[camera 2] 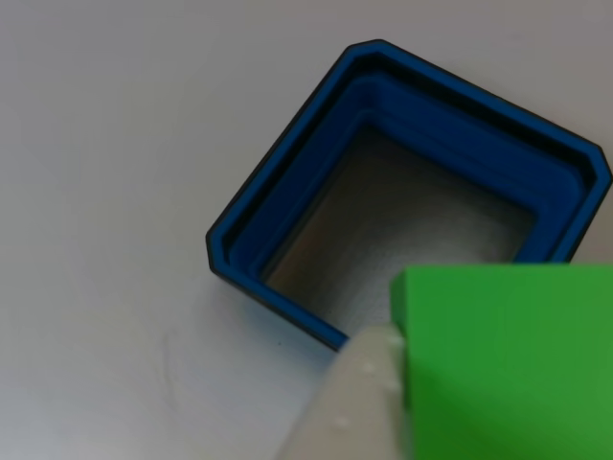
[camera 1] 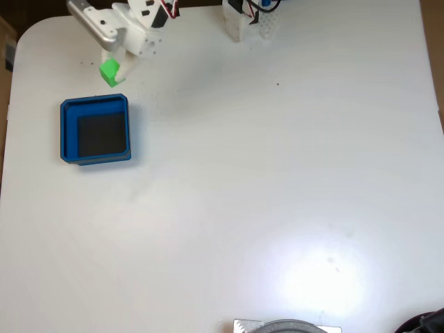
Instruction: Pick up green cube and drop it in the blue box
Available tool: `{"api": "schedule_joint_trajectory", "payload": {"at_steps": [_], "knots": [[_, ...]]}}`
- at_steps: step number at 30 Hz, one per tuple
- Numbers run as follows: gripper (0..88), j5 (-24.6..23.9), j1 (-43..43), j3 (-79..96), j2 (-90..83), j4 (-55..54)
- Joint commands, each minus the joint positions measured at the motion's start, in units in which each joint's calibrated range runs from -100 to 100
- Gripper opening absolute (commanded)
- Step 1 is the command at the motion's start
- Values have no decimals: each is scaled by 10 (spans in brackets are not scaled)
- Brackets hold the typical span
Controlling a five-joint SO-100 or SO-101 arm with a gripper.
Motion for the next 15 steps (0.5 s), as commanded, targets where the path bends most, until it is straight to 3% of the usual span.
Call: {"api": "schedule_joint_trajectory", "payload": {"at_steps": [1, 11, 15], "knots": [[27, -1, 14, -26, -8, 2], [25, 1, 9, -37, 53, -11], [25, 1, 8, -37, 93, -90]]}}
